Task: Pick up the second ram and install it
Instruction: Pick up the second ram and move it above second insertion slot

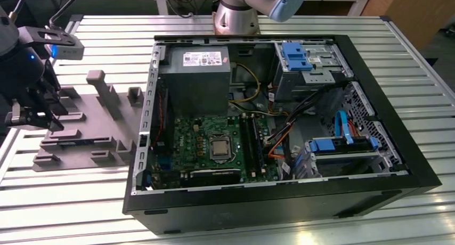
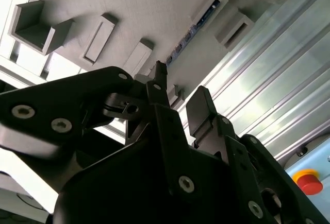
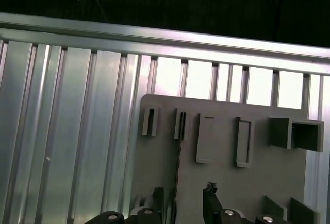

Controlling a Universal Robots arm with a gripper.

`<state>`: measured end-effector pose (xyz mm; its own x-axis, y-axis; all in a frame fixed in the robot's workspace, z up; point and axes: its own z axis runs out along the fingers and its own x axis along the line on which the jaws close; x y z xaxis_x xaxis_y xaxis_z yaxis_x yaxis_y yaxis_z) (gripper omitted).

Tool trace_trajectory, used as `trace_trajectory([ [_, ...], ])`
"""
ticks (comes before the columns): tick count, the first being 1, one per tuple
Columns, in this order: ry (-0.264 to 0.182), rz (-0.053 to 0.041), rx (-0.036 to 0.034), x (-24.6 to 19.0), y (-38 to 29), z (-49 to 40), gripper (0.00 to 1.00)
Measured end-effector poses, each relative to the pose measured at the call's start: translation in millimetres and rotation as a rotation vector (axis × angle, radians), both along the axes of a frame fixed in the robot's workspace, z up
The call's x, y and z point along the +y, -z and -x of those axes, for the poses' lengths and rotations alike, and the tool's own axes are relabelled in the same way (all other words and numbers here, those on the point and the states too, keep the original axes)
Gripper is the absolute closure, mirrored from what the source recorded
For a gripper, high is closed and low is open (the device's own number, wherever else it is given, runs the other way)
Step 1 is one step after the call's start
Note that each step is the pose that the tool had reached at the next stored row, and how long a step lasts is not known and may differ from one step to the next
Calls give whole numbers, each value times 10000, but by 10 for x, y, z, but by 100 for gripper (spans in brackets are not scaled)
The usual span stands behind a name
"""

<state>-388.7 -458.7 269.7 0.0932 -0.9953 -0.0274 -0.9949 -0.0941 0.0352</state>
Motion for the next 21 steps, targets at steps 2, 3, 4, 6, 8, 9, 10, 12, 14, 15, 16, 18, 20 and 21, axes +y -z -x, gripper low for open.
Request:
trace_trajectory([
  [2, 0, 1, 0, 0, 35, 13, 57],
  [3, -2, 2, 0, -1, 52, 14, 57],
  [4, -2, 3, 1, -1, 70, 16, 57],
  [6, -1, 2, 0, 0, 108, 19, 57],
  [8, -1, 2, 0, -1, 144, 19, 57],
  [9, -1, 2, 1, 0, 162, 19, 57],
  [10, -1, 2, 0, 0, 180, 19, 57],
  [12, -1, 3, 2, -1, 217, 20, 57],
  [14, 0, 2, 1, -1, 253, 20, 57],
  [15, -1, 1, -1, -2, 264, 20, 57],
  [16, -1, 3, 1, -2, 264, 20, 57],
  [18, -1, 3, 1, -2, 264, 20, 57],
  [20, -1, 1, -1, -2, 279, 19, 57],
  [21, -1, 2, 0, -2, 296, 19, 57],
])
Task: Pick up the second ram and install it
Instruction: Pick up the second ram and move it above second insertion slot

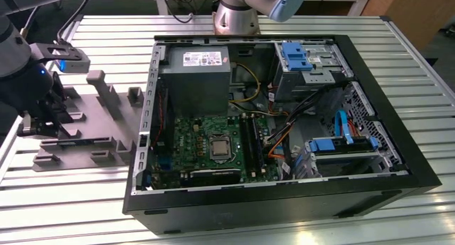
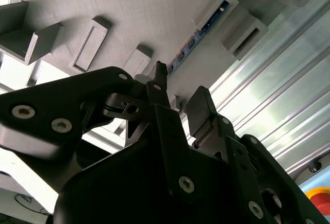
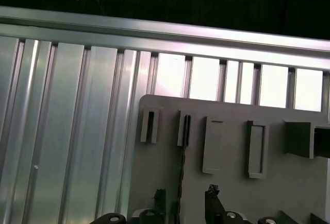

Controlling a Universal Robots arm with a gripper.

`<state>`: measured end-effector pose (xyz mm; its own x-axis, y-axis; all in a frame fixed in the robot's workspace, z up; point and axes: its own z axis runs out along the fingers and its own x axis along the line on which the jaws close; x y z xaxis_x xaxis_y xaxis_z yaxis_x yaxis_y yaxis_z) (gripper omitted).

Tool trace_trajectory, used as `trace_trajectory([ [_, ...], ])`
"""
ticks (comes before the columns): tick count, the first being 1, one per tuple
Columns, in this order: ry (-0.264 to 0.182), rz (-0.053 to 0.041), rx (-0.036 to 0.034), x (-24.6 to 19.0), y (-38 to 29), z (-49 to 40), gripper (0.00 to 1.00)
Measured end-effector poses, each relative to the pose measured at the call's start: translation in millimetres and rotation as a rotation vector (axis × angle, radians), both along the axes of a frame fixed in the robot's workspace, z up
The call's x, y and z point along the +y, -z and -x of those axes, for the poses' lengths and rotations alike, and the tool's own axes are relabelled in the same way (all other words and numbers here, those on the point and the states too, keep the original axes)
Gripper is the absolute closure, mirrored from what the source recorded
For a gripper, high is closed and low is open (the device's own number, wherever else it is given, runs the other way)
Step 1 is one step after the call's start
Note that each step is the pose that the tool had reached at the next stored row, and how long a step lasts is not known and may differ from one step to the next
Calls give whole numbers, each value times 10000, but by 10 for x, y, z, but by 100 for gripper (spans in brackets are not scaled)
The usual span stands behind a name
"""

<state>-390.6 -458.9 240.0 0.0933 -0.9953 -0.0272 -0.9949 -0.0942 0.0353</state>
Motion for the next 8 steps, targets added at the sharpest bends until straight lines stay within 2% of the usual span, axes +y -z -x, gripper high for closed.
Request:
trace_trajectory([
  [8, 4, 0, -1, -14, 145, 22, 57],
])
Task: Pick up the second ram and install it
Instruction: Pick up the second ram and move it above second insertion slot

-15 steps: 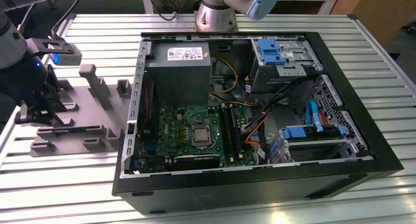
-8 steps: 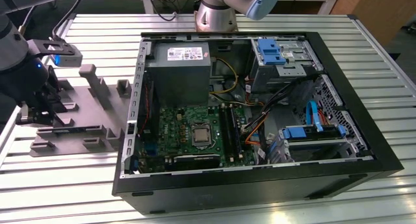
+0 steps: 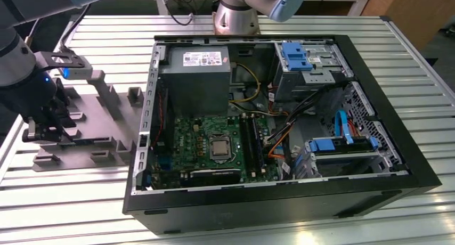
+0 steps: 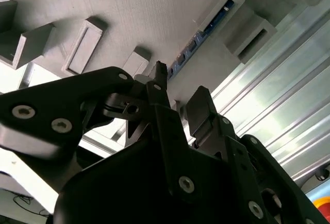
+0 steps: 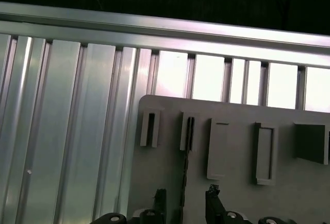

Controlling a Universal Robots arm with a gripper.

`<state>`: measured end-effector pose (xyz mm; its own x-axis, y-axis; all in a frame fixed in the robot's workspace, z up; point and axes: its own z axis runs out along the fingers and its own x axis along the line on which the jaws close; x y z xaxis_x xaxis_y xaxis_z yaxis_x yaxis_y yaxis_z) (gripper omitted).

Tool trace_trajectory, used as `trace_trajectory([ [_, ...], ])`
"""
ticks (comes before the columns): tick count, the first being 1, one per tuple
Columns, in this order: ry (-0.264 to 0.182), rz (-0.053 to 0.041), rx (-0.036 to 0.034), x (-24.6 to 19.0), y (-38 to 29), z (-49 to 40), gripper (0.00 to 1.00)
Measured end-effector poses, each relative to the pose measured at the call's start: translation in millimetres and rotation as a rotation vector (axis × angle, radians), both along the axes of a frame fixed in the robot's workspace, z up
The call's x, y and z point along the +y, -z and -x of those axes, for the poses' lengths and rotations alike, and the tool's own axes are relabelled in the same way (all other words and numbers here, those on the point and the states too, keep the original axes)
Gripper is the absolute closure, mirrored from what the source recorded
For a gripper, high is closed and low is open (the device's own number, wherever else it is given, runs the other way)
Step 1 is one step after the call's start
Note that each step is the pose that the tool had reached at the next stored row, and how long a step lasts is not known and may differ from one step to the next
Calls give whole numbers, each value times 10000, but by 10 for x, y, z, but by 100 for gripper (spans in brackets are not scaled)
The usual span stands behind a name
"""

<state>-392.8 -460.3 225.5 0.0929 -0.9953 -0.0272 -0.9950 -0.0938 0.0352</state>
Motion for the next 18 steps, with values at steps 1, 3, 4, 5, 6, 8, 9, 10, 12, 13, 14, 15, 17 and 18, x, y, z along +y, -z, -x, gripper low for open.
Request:
trace_trajectory([
  [1, 1, 0, 0, 0, 18, 4, 57],
  [3, 0, 2, 2, -3, 54, 11, 57],
  [4, 0, 1, 1, -4, 73, 13, 57],
  [5, 1, 0, 1, -5, 91, 16, 57],
  [6, 1, 1, 1, -5, 109, 17, 57],
  [8, 1, 1, 1, -6, 145, 19, 57],
  [9, 1, 1, 1, -6, 164, 20, 57],
  [10, 1, 1, 1, -6, 182, 21, 57],
  [12, 0, 0, 0, -6, 218, 23, 57],
  [13, 1, 1, 1, -6, 236, 26, 57],
  [14, 2, 1, 0, -6, 255, 30, 58],
  [15, 1, 1, 2, -6, 272, 34, 58],
  [17, 1, 1, 2, -6, 295, 45, 65],
  [18, 1, 1, 1, -6, 300, 48, 65],
])
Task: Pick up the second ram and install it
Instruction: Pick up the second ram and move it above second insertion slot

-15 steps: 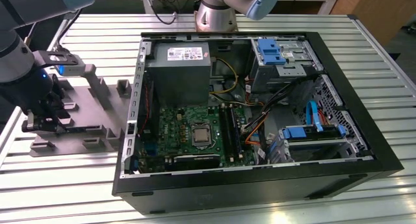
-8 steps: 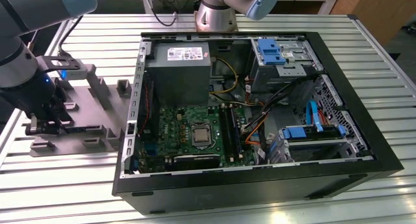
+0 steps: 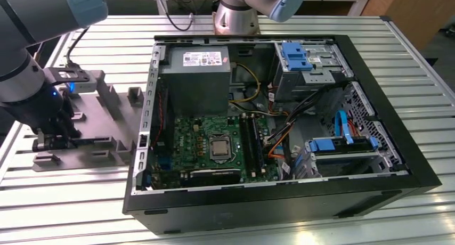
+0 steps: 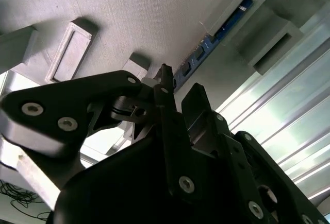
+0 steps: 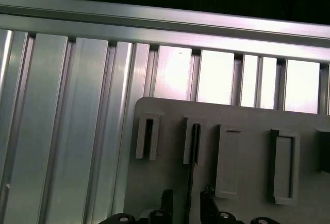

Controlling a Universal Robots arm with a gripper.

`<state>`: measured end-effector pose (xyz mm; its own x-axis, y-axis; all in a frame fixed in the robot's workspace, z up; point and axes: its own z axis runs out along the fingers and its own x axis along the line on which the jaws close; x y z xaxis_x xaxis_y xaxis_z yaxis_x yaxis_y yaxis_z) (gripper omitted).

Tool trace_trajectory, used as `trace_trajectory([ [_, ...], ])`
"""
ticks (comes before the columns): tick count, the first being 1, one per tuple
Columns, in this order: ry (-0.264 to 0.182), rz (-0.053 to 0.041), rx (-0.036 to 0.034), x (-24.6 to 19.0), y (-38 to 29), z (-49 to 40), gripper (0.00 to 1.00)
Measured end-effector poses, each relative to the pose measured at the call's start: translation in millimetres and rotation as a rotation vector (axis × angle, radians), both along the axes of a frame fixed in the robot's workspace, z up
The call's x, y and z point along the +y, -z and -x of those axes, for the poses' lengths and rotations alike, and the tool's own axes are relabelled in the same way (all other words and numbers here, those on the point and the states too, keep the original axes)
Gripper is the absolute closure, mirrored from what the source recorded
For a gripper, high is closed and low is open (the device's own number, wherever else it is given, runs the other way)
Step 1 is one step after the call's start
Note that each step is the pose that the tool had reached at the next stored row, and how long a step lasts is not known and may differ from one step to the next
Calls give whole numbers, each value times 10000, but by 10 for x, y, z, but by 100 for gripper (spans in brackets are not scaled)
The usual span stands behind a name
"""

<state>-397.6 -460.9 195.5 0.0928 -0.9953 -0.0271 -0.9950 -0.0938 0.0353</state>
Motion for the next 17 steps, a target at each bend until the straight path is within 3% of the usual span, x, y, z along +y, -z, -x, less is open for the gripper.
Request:
trace_trajectory([
  [2, -1, 0, 1, 0, 0, 0, 67],
  [3, 0, 1, 1, 0, 0, 0, 74],
  [15, 58, 0, 2, 0, 41, 33, 75],
  [16, 58, 0, 2, 0, 42, 33, 82],
  [17, 58, -1, 0, 0, 44, 33, 82],
])
